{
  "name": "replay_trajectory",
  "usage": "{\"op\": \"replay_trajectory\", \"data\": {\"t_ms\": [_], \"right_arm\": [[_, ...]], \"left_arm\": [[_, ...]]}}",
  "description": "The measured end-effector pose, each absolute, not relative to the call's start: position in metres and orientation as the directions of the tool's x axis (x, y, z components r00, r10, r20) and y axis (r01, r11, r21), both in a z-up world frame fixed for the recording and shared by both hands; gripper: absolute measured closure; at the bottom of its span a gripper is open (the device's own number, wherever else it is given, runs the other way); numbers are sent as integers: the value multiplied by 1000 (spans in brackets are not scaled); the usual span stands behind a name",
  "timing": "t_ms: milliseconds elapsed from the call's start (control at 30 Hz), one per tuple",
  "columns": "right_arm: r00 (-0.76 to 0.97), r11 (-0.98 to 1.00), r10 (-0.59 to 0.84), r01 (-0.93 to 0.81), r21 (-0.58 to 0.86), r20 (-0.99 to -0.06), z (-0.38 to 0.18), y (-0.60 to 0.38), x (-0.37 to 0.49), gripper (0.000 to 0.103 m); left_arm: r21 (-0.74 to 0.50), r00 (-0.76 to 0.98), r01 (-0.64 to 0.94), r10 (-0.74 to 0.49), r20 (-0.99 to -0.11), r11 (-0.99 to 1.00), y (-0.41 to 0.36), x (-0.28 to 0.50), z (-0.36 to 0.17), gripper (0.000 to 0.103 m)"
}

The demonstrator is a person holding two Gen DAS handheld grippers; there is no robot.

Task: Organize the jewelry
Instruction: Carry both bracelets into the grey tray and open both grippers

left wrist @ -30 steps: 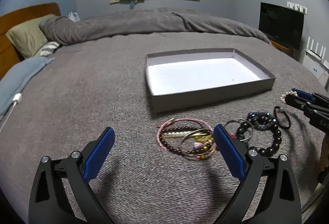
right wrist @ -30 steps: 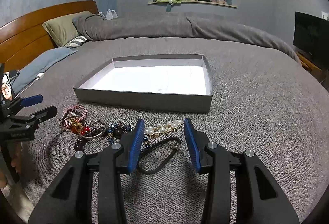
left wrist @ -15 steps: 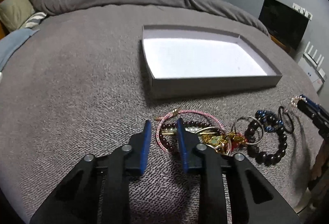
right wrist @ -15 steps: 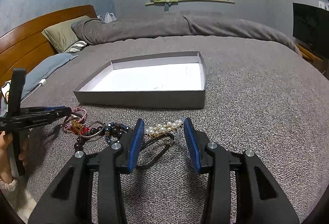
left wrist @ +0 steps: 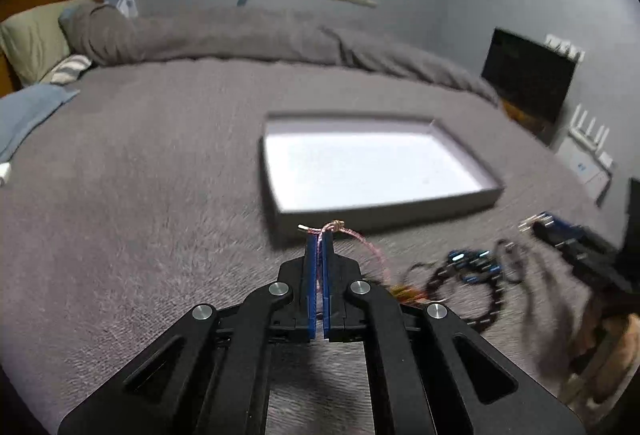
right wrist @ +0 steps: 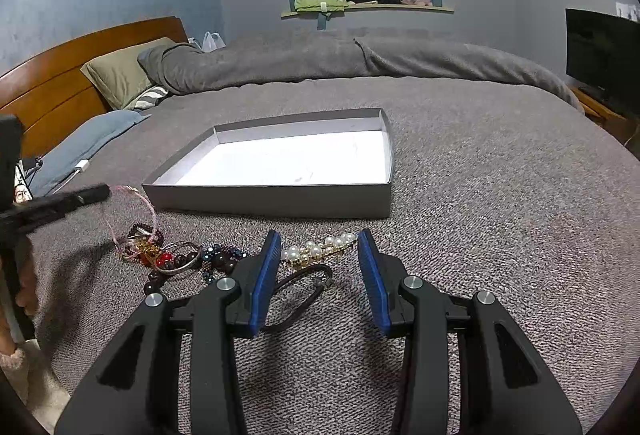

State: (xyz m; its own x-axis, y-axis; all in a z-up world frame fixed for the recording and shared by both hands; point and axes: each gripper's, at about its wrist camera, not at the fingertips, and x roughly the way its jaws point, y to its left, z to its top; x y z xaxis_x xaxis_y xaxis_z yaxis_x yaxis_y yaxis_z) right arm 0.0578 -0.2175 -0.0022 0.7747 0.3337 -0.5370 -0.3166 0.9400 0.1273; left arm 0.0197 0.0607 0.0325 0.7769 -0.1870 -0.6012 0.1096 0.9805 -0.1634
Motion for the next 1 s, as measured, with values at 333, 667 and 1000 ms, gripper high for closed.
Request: {"op": "replay_trajectory", "data": {"t_ms": [333,667,1000], "right_arm": [[788,939,336,-324,118,-516,1,-217,55,63],[803,932,354,-348,106,-480,23,-206,61,63],[828,938,332,-340,66,-451,57,-188,146,63]], "left_arm": [[-164,824,210,-265,-502,964,39,-4,75,100],[-136,862,207,-246,-444,969,41,8,106,100],[-113,844,171,-205,-495,979,50,105,107,100]]}}
